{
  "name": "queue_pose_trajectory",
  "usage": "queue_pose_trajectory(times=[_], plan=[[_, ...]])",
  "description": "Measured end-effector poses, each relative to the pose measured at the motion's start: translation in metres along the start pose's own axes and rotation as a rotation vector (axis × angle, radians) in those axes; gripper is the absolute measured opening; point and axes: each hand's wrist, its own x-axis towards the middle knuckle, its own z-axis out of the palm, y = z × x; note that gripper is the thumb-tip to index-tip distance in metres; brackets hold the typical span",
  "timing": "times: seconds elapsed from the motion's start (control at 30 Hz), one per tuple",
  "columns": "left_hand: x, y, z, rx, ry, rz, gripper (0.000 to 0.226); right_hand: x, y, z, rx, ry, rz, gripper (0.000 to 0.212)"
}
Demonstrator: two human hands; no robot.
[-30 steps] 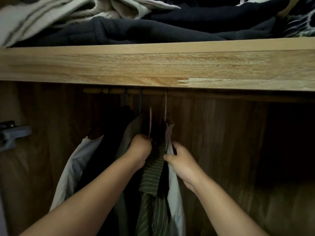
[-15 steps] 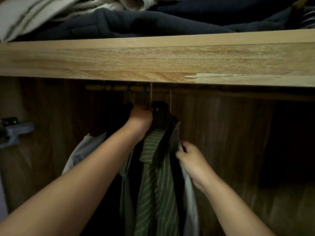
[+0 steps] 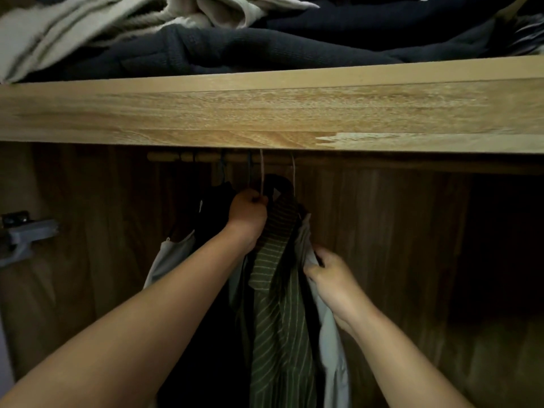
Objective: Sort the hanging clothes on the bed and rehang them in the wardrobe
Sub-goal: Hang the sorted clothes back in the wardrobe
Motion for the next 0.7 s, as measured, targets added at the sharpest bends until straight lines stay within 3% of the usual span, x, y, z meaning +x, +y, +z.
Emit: queue_pose_trajectory(times=[0.13, 0.23, 0.57, 0.7], plan=[[0.003, -0.006, 0.003, 0.054, 0.050, 0.025, 0.011, -0.003, -0.002, 0.002, -0.023, 0.028, -0.015, 0.041], [0.004, -0.005, 0.002, 0.145, 0.069, 0.038, 0.021, -0.004, -0.003, 0.003, -0.024, 0.025, -0.006, 0.041], [0.000, -0.015, 0.003, 0.311, -0.022, -0.062, 0.032, -0.007, -0.001, 0.000, -0.150, 0.034, -0.005, 0.038], [-0.007, -0.008, -0.003, 0.418, -0.031, -0.018, 0.033, -0.007, -0.004, 0.003, -0.215, 0.049, -0.047, 0.042]])
